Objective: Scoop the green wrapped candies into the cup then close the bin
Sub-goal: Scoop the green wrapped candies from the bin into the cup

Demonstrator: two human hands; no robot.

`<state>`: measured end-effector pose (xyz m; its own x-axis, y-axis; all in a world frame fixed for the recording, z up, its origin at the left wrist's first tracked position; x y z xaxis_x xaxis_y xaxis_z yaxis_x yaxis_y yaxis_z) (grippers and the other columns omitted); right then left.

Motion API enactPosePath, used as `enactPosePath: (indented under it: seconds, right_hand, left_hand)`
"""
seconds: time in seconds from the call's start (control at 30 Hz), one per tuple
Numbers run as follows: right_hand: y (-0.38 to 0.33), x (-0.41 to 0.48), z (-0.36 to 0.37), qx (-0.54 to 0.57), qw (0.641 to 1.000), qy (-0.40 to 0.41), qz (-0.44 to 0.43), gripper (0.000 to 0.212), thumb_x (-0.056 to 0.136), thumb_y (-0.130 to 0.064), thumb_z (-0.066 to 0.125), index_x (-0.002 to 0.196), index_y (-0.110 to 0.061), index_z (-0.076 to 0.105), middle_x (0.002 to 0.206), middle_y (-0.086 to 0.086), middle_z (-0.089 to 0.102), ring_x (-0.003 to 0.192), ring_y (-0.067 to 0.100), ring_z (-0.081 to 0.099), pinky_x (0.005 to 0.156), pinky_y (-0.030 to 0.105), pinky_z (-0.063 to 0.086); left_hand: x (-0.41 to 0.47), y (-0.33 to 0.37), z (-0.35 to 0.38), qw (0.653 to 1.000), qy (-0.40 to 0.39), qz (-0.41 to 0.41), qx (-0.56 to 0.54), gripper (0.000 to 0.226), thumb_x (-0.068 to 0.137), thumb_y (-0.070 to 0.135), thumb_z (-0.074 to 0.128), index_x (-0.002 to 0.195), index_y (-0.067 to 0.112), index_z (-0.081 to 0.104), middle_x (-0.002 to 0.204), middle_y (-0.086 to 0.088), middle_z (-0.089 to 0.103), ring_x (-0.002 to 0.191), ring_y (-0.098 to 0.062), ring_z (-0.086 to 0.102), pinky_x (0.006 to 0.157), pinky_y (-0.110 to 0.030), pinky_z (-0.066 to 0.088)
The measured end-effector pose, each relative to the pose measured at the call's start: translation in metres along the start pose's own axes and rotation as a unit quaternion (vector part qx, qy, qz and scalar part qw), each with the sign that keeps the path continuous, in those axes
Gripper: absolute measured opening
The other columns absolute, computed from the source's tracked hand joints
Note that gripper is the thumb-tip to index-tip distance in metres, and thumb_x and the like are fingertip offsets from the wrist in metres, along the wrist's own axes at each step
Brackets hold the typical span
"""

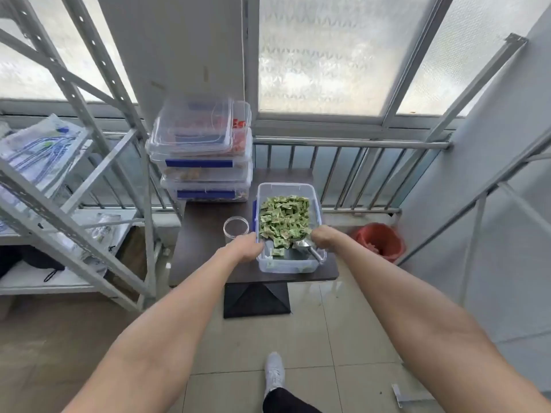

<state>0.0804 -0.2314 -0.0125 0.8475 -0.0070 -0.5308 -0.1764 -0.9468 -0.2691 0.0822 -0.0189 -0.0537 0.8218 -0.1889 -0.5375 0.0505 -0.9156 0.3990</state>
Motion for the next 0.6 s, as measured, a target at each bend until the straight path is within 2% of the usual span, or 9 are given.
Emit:
enactPosePath:
  seconds: [0.07, 0.17, 0.2, 0.3, 0.37, 0.43, 0.47, 0.53, 0.6]
  right_hand:
    - [0.011, 0.015, 0.008, 0.024, 0.999, -0.027, 0.023, 0.031, 0.101, 0.0, 0.035, 0.12, -0.004, 0.059, 0.114, 0.021, 0.051, 0.1, 0.023, 0.045, 0.084, 0.031, 0.036]
    - [0.026, 0.041, 0.019, 0.079, 0.994, -0.05, 0.054, 0.014, 0.095, -0.001, 0.036, 0.098, -0.004, 0.05, 0.104, 0.017, 0.048, 0.09, 0.023, 0.041, 0.074, 0.03, 0.032]
    - [0.03, 0.053, 0.022, 0.092, 0.993, -0.053, 0.061, 0.016, 0.094, -0.001, 0.037, 0.098, -0.002, 0.053, 0.103, 0.017, 0.05, 0.089, 0.022, 0.042, 0.073, 0.03, 0.032]
    - [0.035, 0.068, 0.026, 0.136, 0.985, -0.071, 0.078, 0.033, 0.094, -0.004, 0.038, 0.119, 0.006, 0.057, 0.112, 0.017, 0.054, 0.089, 0.023, 0.043, 0.073, 0.029, 0.036]
    - [0.032, 0.07, 0.029, 0.116, 0.986, -0.093, 0.081, 0.019, 0.097, -0.007, 0.039, 0.112, -0.004, 0.05, 0.111, 0.014, 0.044, 0.085, 0.023, 0.041, 0.066, 0.026, 0.035]
    - [0.033, 0.079, 0.035, 0.106, 0.985, -0.104, 0.086, 0.007, 0.102, -0.014, 0.041, 0.108, -0.011, 0.043, 0.112, 0.011, 0.04, 0.089, 0.023, 0.039, 0.074, 0.025, 0.034]
    - [0.034, 0.084, 0.037, 0.109, 0.984, -0.106, 0.091, 0.01, 0.104, -0.017, 0.041, 0.111, -0.012, 0.046, 0.115, 0.01, 0.044, 0.096, 0.023, 0.039, 0.082, 0.026, 0.033]
    - [0.034, 0.092, 0.045, 0.106, 0.985, -0.112, 0.082, 0.035, 0.107, -0.02, 0.036, 0.135, -0.005, 0.049, 0.141, 0.017, 0.047, 0.116, 0.025, 0.044, 0.095, 0.031, 0.034]
    - [0.031, 0.095, 0.047, 0.1, 0.986, -0.11, 0.074, 0.048, 0.109, -0.017, 0.03, 0.152, 0.003, 0.029, 0.16, 0.022, 0.029, 0.143, 0.03, 0.034, 0.11, 0.032, 0.028]
  left_hand:
    - [0.013, 0.004, 0.004, 1.0, -0.008, -0.012, -0.016, 0.046, 0.097, 0.035, 0.033, 0.132, 0.007, 0.046, 0.139, -0.019, 0.053, 0.123, -0.037, 0.052, 0.099, -0.043, 0.043]
    - [0.034, 0.003, 0.014, 0.999, -0.029, -0.032, -0.031, 0.052, 0.091, 0.038, 0.031, 0.132, 0.011, 0.045, 0.141, -0.016, 0.052, 0.121, -0.035, 0.052, 0.103, -0.047, 0.042]
    - [0.043, 0.002, 0.016, 0.998, -0.031, -0.04, -0.041, 0.053, 0.09, 0.04, 0.03, 0.133, 0.012, 0.045, 0.142, -0.015, 0.052, 0.121, -0.034, 0.052, 0.104, -0.049, 0.041]
    - [0.055, 0.006, 0.018, 0.995, -0.032, -0.059, -0.07, 0.055, 0.092, 0.04, 0.03, 0.139, 0.014, 0.042, 0.146, -0.015, 0.049, 0.125, -0.035, 0.05, 0.104, -0.048, 0.041]
    - [0.058, 0.009, 0.016, 0.994, -0.021, -0.066, -0.084, 0.055, 0.094, 0.038, 0.031, 0.143, 0.013, 0.04, 0.149, -0.015, 0.046, 0.129, -0.035, 0.048, 0.103, -0.045, 0.04]
    - [0.061, 0.011, 0.017, 0.993, -0.017, -0.073, -0.094, 0.057, 0.097, 0.038, 0.031, 0.147, 0.011, 0.036, 0.153, -0.016, 0.042, 0.134, -0.034, 0.045, 0.104, -0.043, 0.037]
    - [0.064, 0.01, 0.017, 0.991, -0.016, -0.079, -0.103, 0.058, 0.098, 0.037, 0.031, 0.149, 0.009, 0.034, 0.154, -0.016, 0.04, 0.136, -0.034, 0.043, 0.105, -0.042, 0.036]
    - [0.069, 0.006, 0.019, 0.987, -0.018, -0.094, -0.129, 0.059, 0.099, 0.037, 0.032, 0.15, 0.006, 0.03, 0.153, -0.018, 0.041, 0.135, -0.034, 0.043, 0.104, -0.042, 0.036]
    - [0.074, -0.001, 0.023, 0.981, -0.024, -0.114, -0.158, 0.061, 0.097, 0.04, 0.031, 0.147, 0.006, 0.031, 0.147, -0.02, 0.045, 0.13, -0.035, 0.048, 0.101, -0.043, 0.038]
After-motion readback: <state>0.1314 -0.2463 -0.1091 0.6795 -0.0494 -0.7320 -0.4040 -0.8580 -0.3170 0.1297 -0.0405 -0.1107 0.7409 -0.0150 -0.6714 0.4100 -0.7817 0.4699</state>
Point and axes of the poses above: each hand's wrist, its own x-axis towards the middle knuckle, its own z-axis out of the palm, y = z × x, the point moved 10 cm from there along x, towards the middle knuckle
